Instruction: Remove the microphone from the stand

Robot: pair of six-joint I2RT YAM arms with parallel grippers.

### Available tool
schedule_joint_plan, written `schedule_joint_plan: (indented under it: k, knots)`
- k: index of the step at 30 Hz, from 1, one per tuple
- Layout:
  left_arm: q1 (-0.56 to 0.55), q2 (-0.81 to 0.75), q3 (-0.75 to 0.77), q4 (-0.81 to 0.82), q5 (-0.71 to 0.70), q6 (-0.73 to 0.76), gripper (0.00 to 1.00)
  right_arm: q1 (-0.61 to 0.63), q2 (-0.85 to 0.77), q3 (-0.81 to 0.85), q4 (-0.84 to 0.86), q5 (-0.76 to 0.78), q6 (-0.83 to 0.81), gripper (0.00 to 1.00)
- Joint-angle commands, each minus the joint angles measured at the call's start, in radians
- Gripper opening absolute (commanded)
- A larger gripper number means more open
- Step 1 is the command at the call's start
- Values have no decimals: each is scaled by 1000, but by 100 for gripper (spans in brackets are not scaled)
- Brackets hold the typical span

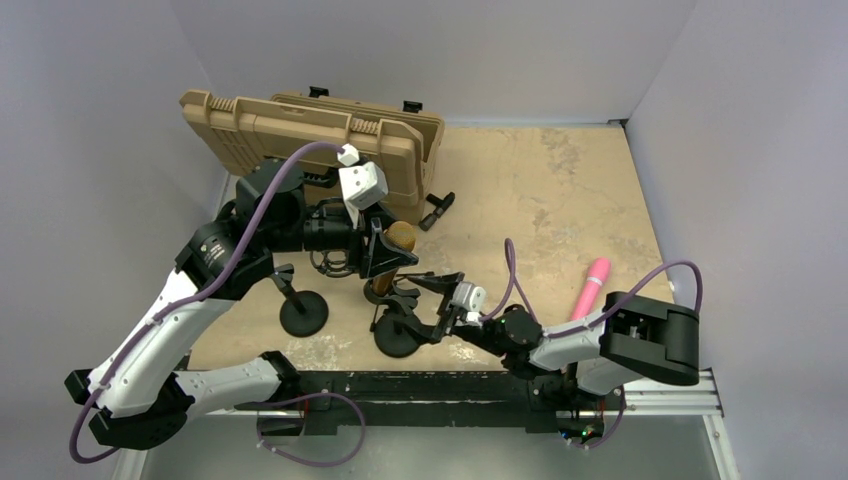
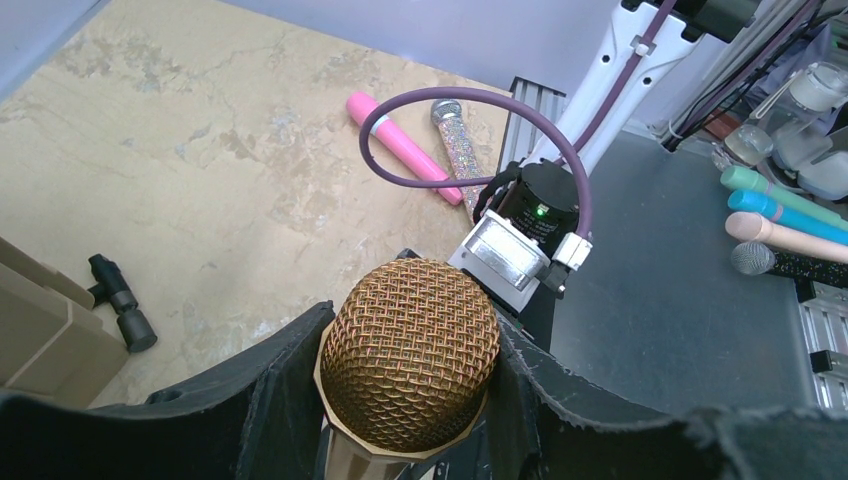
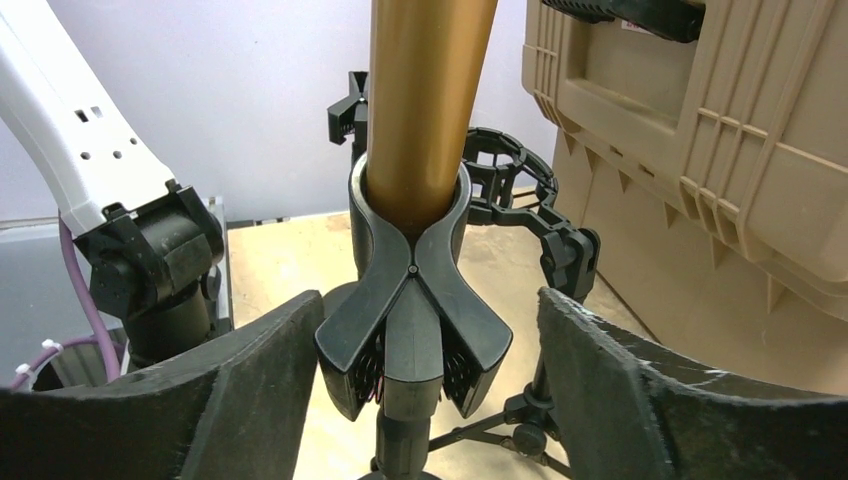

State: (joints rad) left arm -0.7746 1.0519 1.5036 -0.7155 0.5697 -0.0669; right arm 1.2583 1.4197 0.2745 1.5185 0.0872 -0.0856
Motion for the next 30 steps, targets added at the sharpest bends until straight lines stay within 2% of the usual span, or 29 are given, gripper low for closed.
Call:
schedule_joint_plan:
  k: [1, 9, 14, 20, 24, 30]
  knots:
    - [3, 2, 32, 26, -6, 21, 0, 0, -23, 20, 431, 1, 1, 68]
    - [3, 4, 41, 24, -4, 18, 0, 0, 11, 28, 410, 32, -3, 0]
    - [3, 9, 74, 8, 4, 12, 0, 0, 23, 31, 398, 60, -4, 0]
    - [3, 18, 207, -32, 35, 1, 0, 0, 41, 35, 402, 63, -8, 0]
    - [3, 15, 294, 6, 85, -29, 0, 1, 49, 43, 397, 66, -14, 0]
    - [3, -22, 360, 83, 0, -53, 0, 0, 46, 48, 383, 67, -11, 0]
